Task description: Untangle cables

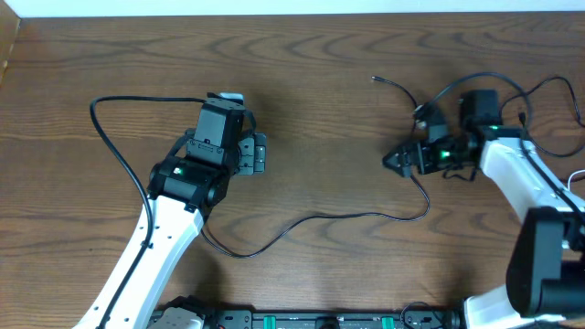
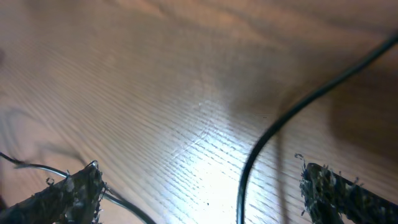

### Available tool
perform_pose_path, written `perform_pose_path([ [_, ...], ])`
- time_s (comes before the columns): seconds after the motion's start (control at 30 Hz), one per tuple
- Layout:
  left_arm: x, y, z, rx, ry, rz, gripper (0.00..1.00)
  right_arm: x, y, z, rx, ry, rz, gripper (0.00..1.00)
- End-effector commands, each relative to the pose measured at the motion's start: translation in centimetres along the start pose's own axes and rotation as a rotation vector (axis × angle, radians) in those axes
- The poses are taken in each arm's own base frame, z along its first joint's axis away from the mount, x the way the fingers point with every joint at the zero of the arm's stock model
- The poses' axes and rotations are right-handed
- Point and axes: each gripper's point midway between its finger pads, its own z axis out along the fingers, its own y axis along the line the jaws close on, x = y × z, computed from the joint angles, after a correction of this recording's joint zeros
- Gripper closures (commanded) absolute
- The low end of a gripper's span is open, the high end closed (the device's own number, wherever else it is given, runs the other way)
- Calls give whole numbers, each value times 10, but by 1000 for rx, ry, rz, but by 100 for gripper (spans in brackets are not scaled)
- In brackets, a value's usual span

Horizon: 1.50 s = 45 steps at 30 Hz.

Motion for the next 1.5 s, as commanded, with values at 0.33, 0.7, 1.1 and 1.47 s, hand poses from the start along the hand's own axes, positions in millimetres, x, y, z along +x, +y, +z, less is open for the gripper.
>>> perform_pose_path([
  [0.33,-6,3,-3,-10,-14,-22,9,22,-13,40,95,131,33,8],
  [0.7,-6,3,-3,-10,-14,-22,9,25,41,68,-3,189,-802,32],
  [1.1,-6,3,-3,-10,-14,-22,9,45,87,93,-62,293,-1574,85],
  [1.47,-6,3,-3,-10,-14,-22,9,42,74,92,7,339,-1580,80],
])
